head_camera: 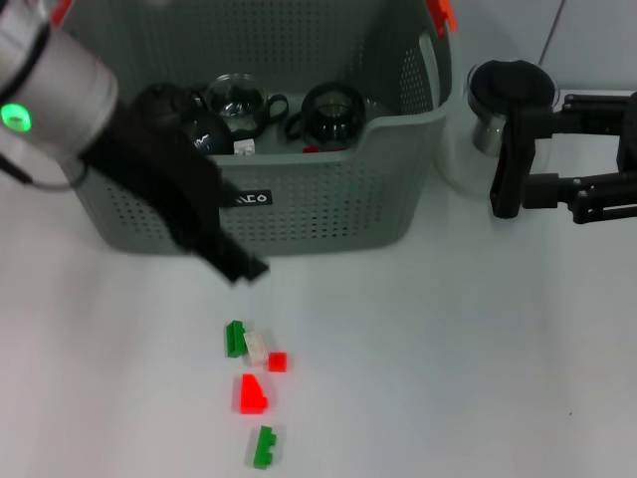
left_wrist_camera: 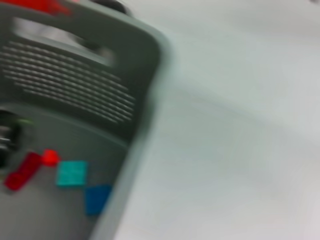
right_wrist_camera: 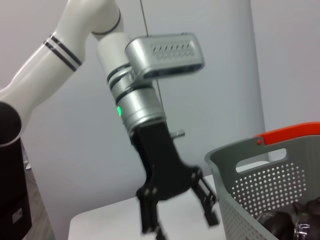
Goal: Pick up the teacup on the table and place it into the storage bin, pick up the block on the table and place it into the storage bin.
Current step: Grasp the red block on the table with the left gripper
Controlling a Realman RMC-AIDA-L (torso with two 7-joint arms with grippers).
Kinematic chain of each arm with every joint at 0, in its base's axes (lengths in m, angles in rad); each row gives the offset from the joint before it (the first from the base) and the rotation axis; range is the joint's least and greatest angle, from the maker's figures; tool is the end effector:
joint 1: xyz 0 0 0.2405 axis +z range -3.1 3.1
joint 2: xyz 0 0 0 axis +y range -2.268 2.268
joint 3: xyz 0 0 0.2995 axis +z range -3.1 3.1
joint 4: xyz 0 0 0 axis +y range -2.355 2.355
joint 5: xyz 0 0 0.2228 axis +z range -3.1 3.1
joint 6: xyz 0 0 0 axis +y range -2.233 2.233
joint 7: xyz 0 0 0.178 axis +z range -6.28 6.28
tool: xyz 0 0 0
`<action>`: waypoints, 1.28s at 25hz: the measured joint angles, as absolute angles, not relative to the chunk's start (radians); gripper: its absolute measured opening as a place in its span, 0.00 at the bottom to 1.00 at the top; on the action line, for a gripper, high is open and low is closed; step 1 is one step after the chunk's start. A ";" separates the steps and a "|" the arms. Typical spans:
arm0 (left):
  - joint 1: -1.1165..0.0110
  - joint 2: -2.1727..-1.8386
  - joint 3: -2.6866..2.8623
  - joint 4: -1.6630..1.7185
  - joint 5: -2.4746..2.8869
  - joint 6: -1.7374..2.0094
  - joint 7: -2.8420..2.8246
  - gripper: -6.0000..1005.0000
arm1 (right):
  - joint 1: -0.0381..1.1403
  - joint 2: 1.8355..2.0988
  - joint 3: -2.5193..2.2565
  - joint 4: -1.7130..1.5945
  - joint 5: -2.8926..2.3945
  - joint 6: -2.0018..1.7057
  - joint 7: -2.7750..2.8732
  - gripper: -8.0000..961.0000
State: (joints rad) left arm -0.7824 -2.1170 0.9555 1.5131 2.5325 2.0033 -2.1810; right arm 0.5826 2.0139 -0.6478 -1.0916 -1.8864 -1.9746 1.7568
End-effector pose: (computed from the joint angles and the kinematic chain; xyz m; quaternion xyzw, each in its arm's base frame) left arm -0.1505 0.3864 0.0164 -0.9745 -0.1791 0.1055 0.0840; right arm 0.2060 0.3654 0.0586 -0.9535 0.1328 0.2665 0.0474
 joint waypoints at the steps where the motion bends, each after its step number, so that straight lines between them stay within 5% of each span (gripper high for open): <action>1: -0.768 -2.126 0.979 1.518 2.534 2.006 -2.164 0.95 | 0.583 2.015 -0.648 -1.085 -1.886 -1.974 1.755 0.92; 9: -0.678 -2.171 1.186 1.511 2.531 1.919 -2.128 0.94 | 0.585 2.021 -0.647 -1.067 -1.882 -1.973 1.744 0.92; 32: -0.711 -2.167 1.542 1.257 2.646 1.558 -2.033 0.90 | 0.583 2.037 -0.617 -1.003 -1.874 -1.960 1.736 0.92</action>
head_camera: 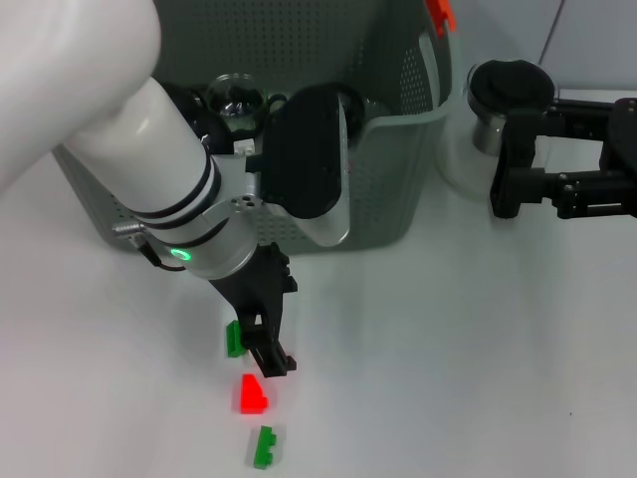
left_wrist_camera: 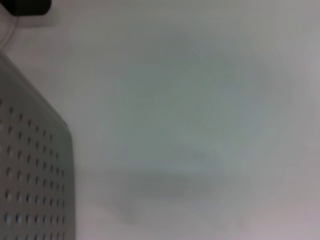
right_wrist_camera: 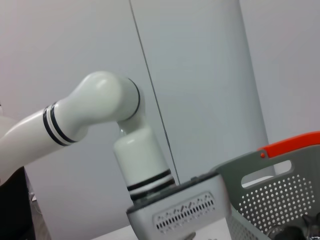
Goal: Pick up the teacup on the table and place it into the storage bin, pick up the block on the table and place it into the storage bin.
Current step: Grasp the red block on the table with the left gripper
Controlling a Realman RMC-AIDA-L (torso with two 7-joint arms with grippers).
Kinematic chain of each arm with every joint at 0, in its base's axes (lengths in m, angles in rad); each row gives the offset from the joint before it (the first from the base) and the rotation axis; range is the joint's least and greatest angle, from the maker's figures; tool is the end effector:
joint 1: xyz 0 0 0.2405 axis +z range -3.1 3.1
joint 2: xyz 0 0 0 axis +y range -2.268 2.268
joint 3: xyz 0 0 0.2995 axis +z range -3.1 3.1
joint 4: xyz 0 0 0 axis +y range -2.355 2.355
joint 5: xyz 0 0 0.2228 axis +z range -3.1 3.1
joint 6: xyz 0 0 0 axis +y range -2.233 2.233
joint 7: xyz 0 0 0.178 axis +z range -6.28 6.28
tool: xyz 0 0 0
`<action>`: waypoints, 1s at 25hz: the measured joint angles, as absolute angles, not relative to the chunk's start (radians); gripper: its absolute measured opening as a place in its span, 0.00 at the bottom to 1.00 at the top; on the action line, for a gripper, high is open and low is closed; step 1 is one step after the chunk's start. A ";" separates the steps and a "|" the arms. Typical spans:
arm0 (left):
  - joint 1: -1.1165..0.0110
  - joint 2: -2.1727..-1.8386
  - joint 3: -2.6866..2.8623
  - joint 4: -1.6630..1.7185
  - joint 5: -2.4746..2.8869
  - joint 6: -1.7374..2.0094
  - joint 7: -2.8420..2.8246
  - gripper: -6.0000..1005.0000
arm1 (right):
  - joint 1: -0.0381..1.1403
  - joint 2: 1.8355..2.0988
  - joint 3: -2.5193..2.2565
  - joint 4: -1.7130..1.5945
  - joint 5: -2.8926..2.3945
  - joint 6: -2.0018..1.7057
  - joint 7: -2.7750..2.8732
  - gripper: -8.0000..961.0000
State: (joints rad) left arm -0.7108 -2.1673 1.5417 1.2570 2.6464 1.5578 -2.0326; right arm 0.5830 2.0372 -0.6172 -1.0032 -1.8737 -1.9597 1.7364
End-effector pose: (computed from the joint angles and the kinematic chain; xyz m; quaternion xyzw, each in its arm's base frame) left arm -0.1811 0.3778 -0.1164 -0.9673 0.0063 0.2493 0.0455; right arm 0.2104 0.3648 0.0445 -0.9380 0.1594 0.3055 0.0378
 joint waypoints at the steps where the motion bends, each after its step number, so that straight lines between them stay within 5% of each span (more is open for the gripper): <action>1: -0.713 -2.169 1.545 1.248 2.648 1.548 -2.038 0.90 | 0.583 2.037 -0.616 -1.002 -1.873 -1.960 1.736 0.92; 25: -0.687 -2.178 1.685 1.171 2.666 1.471 -2.089 0.80 | 0.580 2.037 -0.610 -0.961 -1.871 -1.954 1.684 0.92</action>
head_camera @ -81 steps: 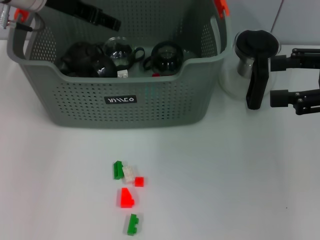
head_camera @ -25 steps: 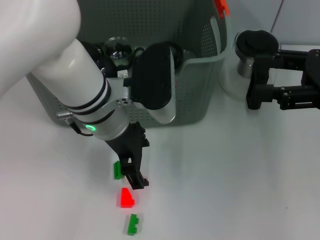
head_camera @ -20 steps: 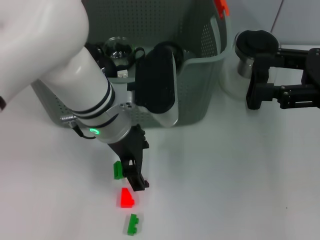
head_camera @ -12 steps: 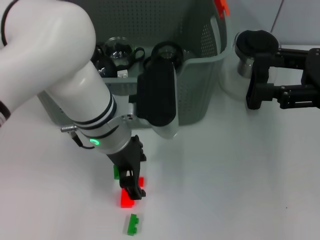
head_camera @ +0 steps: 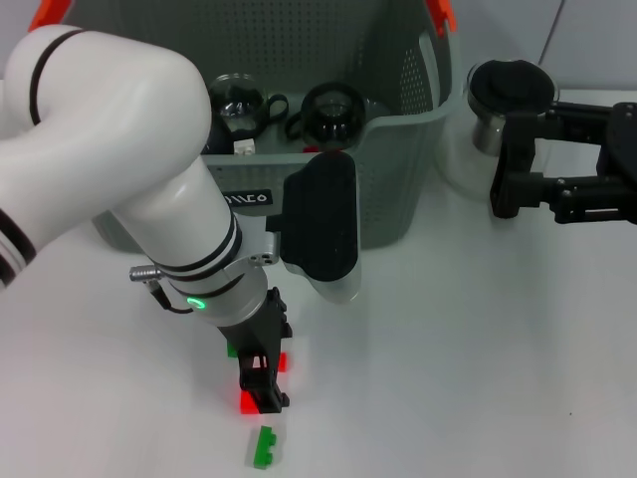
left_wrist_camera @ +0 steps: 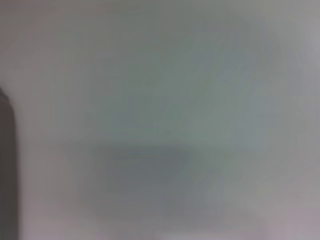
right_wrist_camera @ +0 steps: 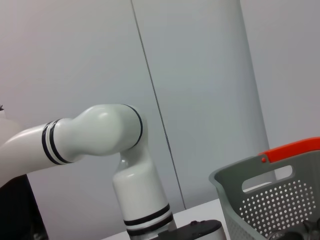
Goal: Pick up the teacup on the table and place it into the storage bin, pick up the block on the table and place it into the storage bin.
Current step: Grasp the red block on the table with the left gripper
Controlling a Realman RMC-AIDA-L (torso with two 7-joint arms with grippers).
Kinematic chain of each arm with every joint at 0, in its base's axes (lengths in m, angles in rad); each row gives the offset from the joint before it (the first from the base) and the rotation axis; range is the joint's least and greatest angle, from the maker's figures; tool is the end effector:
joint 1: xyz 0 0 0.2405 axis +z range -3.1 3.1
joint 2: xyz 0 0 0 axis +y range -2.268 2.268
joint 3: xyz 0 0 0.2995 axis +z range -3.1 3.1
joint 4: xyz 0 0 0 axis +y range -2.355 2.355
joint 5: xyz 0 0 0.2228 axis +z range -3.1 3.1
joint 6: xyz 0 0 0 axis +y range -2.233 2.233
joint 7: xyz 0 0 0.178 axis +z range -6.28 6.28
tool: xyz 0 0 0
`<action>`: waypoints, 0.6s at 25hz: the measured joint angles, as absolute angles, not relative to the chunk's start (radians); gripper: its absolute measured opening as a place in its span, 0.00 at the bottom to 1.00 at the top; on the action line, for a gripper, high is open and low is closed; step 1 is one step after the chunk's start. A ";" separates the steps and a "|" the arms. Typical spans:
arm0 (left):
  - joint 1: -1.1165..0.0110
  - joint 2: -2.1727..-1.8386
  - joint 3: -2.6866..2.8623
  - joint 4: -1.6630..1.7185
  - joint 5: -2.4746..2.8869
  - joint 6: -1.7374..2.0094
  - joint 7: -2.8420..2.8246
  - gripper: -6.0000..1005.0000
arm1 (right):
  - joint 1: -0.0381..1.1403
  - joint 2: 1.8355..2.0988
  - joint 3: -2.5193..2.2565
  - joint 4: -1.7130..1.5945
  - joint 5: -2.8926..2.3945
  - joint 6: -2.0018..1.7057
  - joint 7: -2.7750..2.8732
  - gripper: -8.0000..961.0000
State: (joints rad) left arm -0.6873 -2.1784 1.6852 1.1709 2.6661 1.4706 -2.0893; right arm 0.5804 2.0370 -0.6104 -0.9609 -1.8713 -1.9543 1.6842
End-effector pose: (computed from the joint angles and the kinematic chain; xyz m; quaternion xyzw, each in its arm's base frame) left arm -0.2028 0.3605 -0.1479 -0.9579 0.0048 0.2856 0.0285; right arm 0.2150 0.3641 0.0402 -0.9359 0.1521 0.3153 0.0401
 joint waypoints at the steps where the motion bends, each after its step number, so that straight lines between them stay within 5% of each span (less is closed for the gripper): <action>1: -0.688 -2.178 1.686 1.168 2.666 1.469 -2.089 0.79 | 0.580 2.037 -0.610 -0.959 -1.871 -1.954 1.682 0.92; 15: -0.695 -2.177 1.697 1.163 2.673 1.458 -2.089 0.57 | 0.577 2.036 -0.607 -0.959 -1.871 -1.954 1.678 0.92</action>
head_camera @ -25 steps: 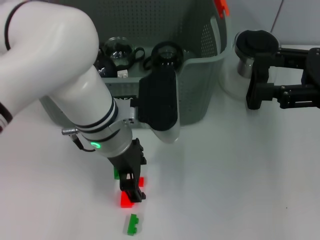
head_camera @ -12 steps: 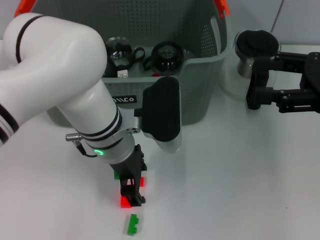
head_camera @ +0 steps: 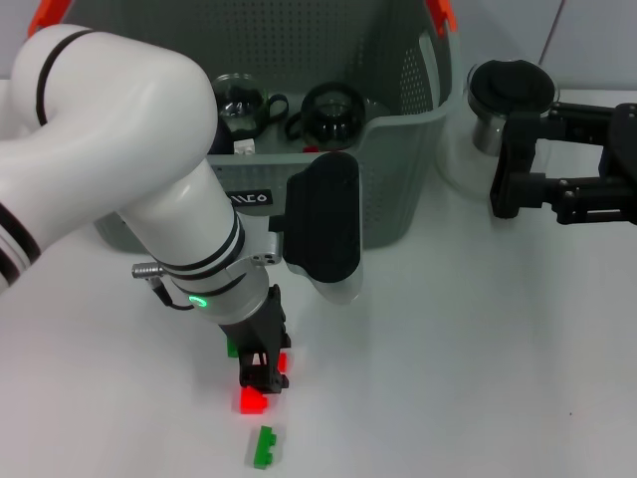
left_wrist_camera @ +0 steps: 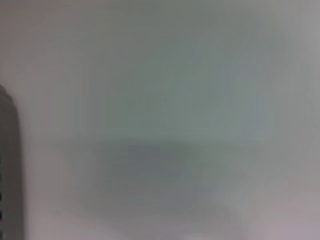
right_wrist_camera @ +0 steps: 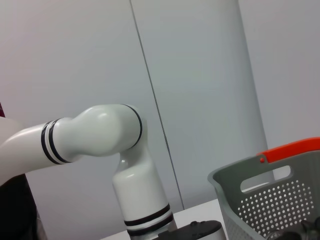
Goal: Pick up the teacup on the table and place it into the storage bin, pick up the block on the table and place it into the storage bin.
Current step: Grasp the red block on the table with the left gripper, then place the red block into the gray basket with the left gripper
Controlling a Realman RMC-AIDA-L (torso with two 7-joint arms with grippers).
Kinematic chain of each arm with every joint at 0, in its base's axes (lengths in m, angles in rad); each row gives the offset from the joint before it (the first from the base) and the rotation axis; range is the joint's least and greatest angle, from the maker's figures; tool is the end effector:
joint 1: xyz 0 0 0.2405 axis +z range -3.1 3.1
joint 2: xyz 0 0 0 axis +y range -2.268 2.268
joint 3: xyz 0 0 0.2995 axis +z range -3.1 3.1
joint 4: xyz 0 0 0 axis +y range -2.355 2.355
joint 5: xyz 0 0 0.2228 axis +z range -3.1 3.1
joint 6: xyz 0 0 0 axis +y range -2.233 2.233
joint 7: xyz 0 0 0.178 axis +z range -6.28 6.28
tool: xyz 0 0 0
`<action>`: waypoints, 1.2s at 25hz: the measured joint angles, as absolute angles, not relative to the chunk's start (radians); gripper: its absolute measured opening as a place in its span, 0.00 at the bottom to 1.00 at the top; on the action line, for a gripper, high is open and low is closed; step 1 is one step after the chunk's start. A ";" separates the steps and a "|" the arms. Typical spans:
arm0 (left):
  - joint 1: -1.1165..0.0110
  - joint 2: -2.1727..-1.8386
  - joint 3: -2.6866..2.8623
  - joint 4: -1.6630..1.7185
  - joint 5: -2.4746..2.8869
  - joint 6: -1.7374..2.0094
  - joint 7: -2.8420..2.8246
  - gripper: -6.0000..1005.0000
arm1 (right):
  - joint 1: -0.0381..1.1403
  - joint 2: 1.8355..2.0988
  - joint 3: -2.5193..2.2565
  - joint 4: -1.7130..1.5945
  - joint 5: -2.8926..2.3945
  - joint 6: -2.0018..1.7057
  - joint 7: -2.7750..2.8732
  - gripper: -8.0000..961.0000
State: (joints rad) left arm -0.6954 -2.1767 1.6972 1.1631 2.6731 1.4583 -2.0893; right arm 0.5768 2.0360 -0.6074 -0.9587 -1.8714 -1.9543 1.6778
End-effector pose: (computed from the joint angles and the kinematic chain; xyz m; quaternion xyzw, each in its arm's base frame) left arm -0.2023 0.3628 -0.1491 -0.9562 0.0128 0.2906 0.0319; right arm 0.2169 0.3635 0.0407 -0.9356 0.1518 0.3160 0.0425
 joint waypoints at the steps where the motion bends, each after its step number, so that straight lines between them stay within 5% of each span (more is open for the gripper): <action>1: -0.697 -2.177 1.698 1.159 2.675 1.456 -2.089 0.55 | 0.577 2.036 -0.606 -0.959 -1.871 -1.954 1.677 0.92; 17: -0.708 -2.177 1.729 1.142 2.693 1.436 -2.092 0.42 | 0.577 2.035 -0.595 -0.950 -1.871 -1.951 1.667 0.92; 23: -0.721 -2.174 1.726 1.140 2.693 1.445 -2.093 0.23 | 0.576 2.033 -0.586 -0.949 -1.871 -1.950 1.665 0.92; 30: -0.733 -2.172 1.721 1.141 2.692 1.464 -2.094 0.20 | 0.574 2.031 -0.582 -0.947 -1.871 -1.949 1.659 0.91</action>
State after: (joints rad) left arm -0.7328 -2.1715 1.7212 1.1414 2.6916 1.4637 -2.0939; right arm 0.5743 2.0311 -0.5825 -0.9471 -1.8714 -1.9488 1.6590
